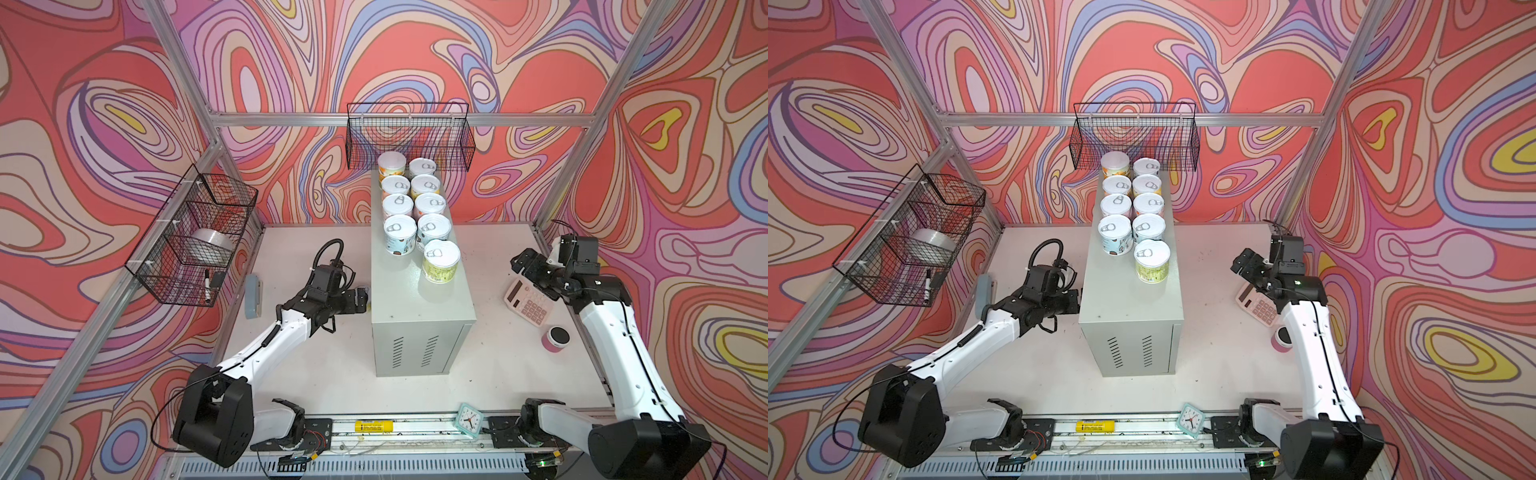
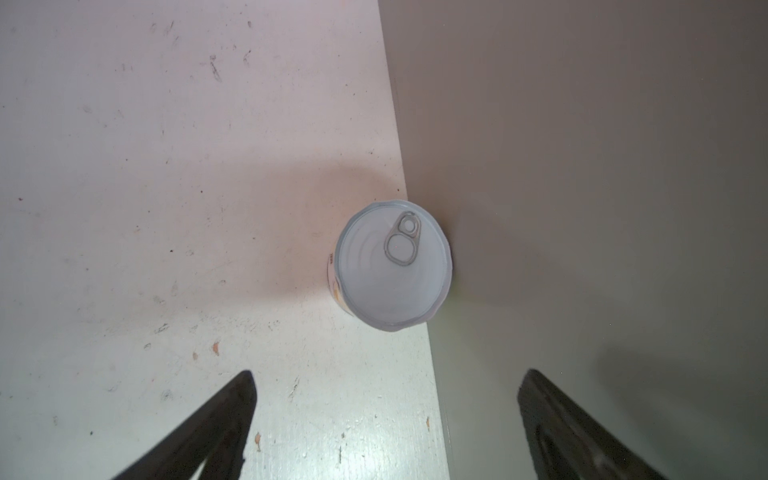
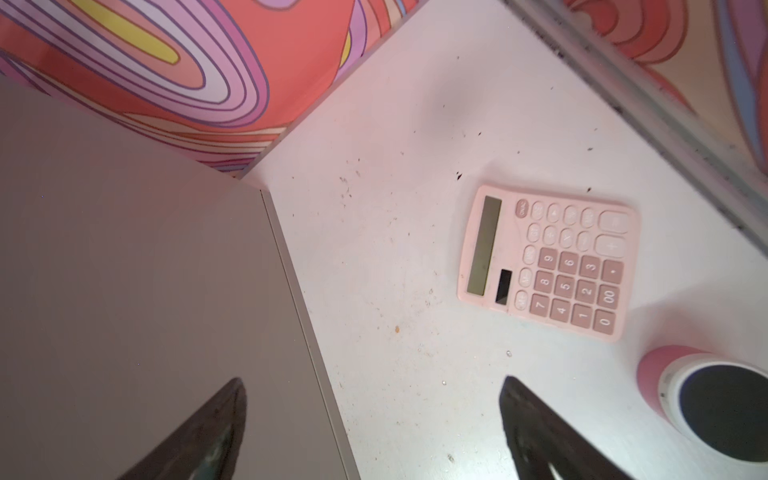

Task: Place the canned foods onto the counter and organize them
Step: 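Close the left gripper on the yellow-labelled small can beside the cabinet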

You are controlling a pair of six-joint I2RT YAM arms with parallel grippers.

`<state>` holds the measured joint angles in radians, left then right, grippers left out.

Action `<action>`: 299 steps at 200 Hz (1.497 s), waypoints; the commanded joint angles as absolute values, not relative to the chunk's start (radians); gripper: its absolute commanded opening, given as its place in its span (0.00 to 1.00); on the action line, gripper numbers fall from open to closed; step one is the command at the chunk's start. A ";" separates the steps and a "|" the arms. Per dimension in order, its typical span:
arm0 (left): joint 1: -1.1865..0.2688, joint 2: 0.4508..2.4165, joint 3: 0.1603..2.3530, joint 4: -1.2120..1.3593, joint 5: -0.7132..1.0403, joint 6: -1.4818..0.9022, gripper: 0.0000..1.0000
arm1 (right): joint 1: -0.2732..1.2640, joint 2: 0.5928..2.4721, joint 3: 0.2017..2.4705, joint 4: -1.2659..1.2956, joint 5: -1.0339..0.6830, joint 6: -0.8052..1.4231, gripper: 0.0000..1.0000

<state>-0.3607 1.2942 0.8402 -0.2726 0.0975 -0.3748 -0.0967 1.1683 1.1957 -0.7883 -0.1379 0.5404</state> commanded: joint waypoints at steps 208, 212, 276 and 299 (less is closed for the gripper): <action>-0.406 1.688 1.015 -0.235 -0.102 -0.378 0.84 | -0.098 1.140 1.103 -0.661 -0.217 0.566 0.97; -0.405 1.690 1.017 -0.236 -0.107 -0.381 0.84 | -0.098 1.142 1.104 -0.662 -0.217 0.566 0.97; -0.403 1.777 1.076 -0.216 -0.105 -0.387 0.89 | -0.098 1.163 1.086 -0.632 -0.225 0.566 0.97; -0.402 1.816 1.109 -0.214 -0.100 -0.391 0.87 | -0.098 1.172 1.078 -0.626 -0.229 0.564 0.97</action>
<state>-0.4004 1.7767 1.0660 -0.2195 -0.0875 -0.3775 -0.0967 1.1572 1.0985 -0.6495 -0.2199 0.5632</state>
